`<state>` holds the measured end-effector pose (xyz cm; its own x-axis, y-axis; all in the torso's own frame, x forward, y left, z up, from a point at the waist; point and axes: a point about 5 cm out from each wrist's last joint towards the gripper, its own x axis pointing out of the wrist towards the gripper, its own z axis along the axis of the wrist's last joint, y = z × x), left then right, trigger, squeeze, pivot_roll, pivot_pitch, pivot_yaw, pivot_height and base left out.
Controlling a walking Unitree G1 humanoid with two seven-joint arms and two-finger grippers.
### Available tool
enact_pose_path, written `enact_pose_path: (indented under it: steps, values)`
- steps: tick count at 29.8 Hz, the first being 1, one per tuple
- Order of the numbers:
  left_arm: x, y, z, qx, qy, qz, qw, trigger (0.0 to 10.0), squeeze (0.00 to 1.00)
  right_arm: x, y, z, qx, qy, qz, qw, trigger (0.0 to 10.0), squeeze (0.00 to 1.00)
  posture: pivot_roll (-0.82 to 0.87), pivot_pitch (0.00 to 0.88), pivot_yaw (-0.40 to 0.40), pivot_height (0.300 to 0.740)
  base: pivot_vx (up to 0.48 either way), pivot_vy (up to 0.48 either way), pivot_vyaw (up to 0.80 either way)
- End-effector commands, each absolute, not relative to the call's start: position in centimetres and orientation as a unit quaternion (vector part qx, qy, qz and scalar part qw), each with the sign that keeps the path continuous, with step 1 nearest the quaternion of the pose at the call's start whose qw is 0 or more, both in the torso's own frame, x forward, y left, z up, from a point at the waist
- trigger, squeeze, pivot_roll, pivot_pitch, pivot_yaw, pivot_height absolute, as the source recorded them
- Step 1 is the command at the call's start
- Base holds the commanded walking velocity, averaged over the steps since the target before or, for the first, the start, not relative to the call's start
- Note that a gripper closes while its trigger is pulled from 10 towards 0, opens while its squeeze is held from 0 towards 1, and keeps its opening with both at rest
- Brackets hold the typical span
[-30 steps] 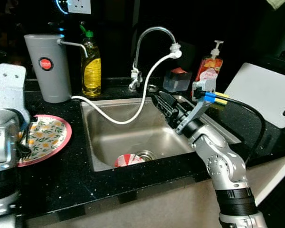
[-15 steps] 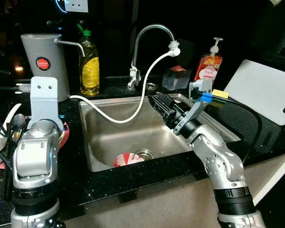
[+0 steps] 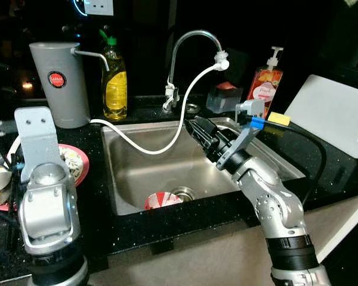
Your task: Kitchen organization
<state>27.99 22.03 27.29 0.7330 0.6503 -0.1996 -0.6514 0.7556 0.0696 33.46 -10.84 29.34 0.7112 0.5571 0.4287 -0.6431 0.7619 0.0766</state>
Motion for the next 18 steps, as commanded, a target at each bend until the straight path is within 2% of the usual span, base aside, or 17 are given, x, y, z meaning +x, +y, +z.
enact_pose_path:
  steps: [1,9,18]
  values:
    - [27.5,22.4,26.4,-0.012,0.130,0.364,0.922,10.0,0.00,33.6,-10.9,28.9,0.109,-0.190,0.323,0.921,10.0,0.00,0.10,0.068,-0.037,0.740,0.000,0.000,0.00]
    - [27.3,23.5,25.6,-0.015,0.154,0.383,0.911,10.0,0.00,33.6,-10.8,28.7,0.113,-0.190,0.322,0.921,10.0,0.00,0.10,0.070,-0.031,0.740,0.000,0.000,0.00]
    - [27.4,24.2,26.8,0.007,0.124,0.395,0.910,10.0,0.00,33.6,-10.8,28.7,0.115,-0.190,0.319,0.921,10.0,0.00,0.11,0.072,-0.027,0.740,0.000,0.000,0.00]
